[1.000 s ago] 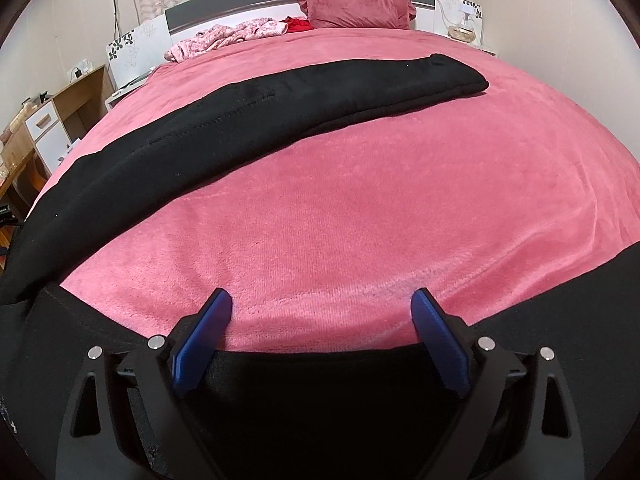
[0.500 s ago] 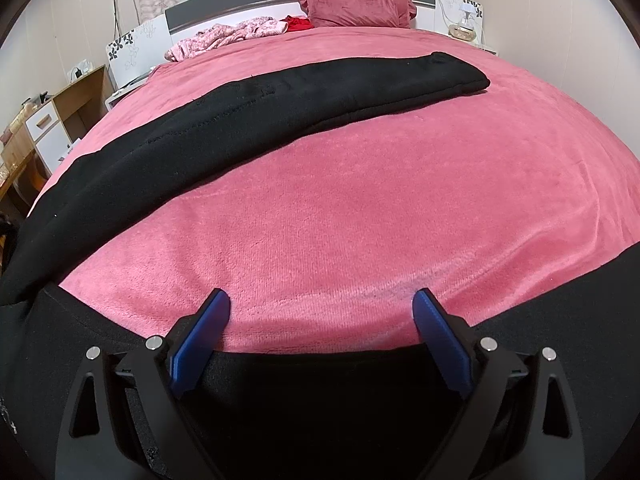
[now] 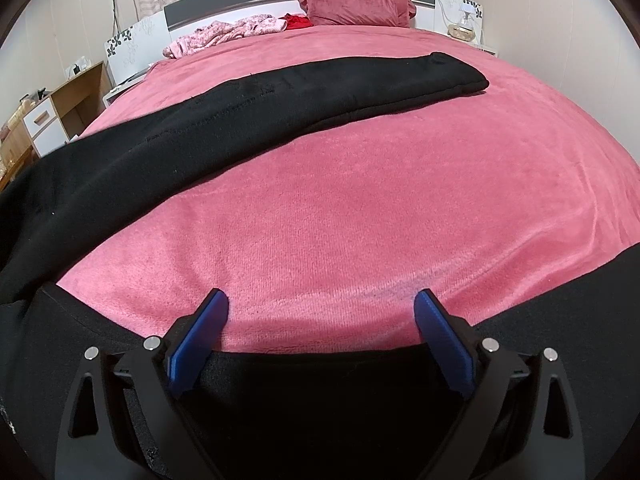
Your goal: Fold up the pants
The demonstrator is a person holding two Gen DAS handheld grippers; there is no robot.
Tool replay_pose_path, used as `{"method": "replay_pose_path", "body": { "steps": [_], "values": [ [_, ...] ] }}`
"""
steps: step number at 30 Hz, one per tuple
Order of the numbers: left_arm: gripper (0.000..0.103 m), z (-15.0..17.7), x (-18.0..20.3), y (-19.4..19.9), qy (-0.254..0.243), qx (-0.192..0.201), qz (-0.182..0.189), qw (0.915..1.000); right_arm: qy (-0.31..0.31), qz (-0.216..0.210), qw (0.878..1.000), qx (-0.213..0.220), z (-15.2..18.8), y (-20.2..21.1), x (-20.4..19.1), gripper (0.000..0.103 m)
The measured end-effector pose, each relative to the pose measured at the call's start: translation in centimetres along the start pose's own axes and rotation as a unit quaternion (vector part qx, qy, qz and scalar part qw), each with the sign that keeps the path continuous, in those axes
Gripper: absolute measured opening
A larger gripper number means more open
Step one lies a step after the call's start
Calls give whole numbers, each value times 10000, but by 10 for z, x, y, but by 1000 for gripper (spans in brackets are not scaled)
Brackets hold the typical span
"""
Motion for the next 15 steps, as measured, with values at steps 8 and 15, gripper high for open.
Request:
{"method": "replay_pose_path", "body": {
  "steps": [8,15],
  "values": [
    [1,78,-29,-19,411,-588,-128,9973,87,250,9967,-772,-19,-2,-6,101],
    [1,85,-28,-18,76,-399,-85,9991,573,-312,9972,-363,-117,21,-65,101]
  ]
}}
Point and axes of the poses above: each gripper's, at about its wrist camera, not at the fingertips, and y roughly against the way its jaws point, x to its right, z to its underside, the point moved 3 cm from there along -y, roughly the way its jaws point, and after that the axes turned 1 degree about y, right-handed, at the moved point
